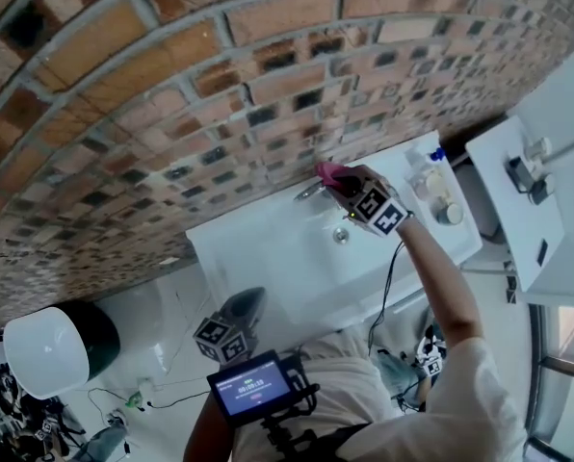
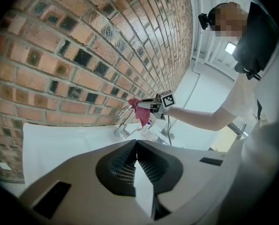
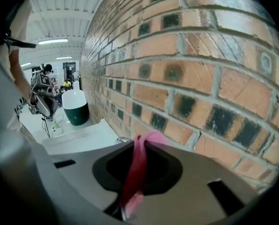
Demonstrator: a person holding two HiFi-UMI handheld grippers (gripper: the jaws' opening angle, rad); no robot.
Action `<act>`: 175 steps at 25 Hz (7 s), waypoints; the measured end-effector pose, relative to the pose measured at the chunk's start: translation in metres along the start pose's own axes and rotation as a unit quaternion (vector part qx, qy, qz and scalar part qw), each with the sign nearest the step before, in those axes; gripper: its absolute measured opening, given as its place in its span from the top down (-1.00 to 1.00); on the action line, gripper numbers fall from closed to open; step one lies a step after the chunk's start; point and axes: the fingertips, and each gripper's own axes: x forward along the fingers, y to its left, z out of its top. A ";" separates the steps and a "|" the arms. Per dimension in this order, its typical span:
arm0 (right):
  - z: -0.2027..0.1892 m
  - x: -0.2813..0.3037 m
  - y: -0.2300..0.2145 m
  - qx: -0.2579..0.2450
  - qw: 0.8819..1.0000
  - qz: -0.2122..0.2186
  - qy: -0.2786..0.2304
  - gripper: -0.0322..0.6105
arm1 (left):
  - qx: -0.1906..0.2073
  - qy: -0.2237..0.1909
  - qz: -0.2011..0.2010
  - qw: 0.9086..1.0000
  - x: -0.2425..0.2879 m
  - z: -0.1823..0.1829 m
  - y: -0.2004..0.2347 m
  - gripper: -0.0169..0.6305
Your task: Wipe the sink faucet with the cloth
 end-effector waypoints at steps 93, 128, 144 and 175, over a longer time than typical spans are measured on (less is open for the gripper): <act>-0.254 0.123 0.013 0.863 0.226 -0.226 -0.390 0.77 | -0.028 0.052 0.009 0.998 -0.003 -0.016 0.033 0.99; -0.139 0.040 -0.025 0.759 0.483 -0.122 -0.420 0.77 | -0.027 0.039 0.026 0.999 -0.014 -0.019 0.028 0.99; -0.072 0.005 -0.017 0.548 0.741 -0.150 -0.358 0.77 | -0.020 0.042 0.024 0.999 -0.018 -0.029 0.015 0.99; -0.033 0.064 0.077 0.067 0.976 -0.139 -0.155 0.77 | -0.035 0.047 0.023 0.998 -0.001 -0.039 0.015 0.99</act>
